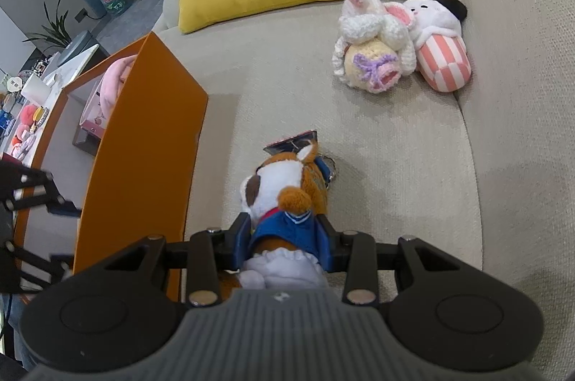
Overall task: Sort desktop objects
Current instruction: 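Push the white flat box flat inside the orange box with the left tool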
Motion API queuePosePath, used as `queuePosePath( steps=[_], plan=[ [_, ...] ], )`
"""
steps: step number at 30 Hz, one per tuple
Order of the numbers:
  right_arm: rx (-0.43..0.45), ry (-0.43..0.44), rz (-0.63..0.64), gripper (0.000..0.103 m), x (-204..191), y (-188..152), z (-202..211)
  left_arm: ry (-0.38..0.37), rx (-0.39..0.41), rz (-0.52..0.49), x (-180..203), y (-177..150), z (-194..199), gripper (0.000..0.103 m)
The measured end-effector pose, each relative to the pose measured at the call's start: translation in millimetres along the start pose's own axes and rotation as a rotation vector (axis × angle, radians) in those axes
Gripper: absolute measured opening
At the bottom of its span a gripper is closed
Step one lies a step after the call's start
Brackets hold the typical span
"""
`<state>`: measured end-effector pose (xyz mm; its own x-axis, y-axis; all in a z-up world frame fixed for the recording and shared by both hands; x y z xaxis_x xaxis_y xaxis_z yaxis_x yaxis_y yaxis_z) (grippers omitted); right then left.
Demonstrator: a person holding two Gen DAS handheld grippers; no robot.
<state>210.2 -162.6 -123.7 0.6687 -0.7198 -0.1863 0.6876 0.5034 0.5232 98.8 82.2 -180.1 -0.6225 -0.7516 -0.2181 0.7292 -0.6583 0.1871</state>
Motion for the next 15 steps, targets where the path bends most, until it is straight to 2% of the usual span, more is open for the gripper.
queuePosePath(
  steps=[3, 4, 6, 9, 12, 15],
  plan=[
    [0.001, 0.001, 0.002, 0.040, -0.7, -0.8, 0.6, 0.078, 0.019, -0.038, 3.3, -7.4, -8.5, 0.057],
    [0.001, 0.002, 0.002, 0.040, -0.7, -0.9, 0.5, 0.089, 0.023, -0.043, 6.2, -8.3, -10.2, 0.064],
    [0.001, 0.002, -0.001, 0.040, -0.4, -0.8, 0.5, 0.102, 0.034, -0.044, 7.6, -8.1, -12.3, 0.067],
    [0.000, 0.005, -0.003, 0.040, -0.2, 0.0, -0.7, 0.150, 0.050, -0.049, 4.0, -5.6, -17.0, 0.067],
    [0.002, 0.004, -0.001, 0.040, -1.0, 0.0, -0.2, 0.209, 0.059, -0.102, 6.3, -6.1, -24.1, 0.067],
    [0.006, 0.004, -0.006, 0.040, 0.0, -0.8, 0.8, 0.193, 0.054, -0.098, 1.6, -4.8, -20.6, 0.063]
  ],
)
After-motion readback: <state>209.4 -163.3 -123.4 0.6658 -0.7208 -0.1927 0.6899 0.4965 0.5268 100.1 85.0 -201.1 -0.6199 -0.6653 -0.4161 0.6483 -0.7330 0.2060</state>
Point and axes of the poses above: each gripper's, at about its wrist camera, not at the fingertips, and z roughly against the way its jaws point, x to its right, y to its top, the point moved 6 cm from there along -z, roughly the way its jaws point, and after that the axes turned 13 degrees about z, right-handed, at the moved point
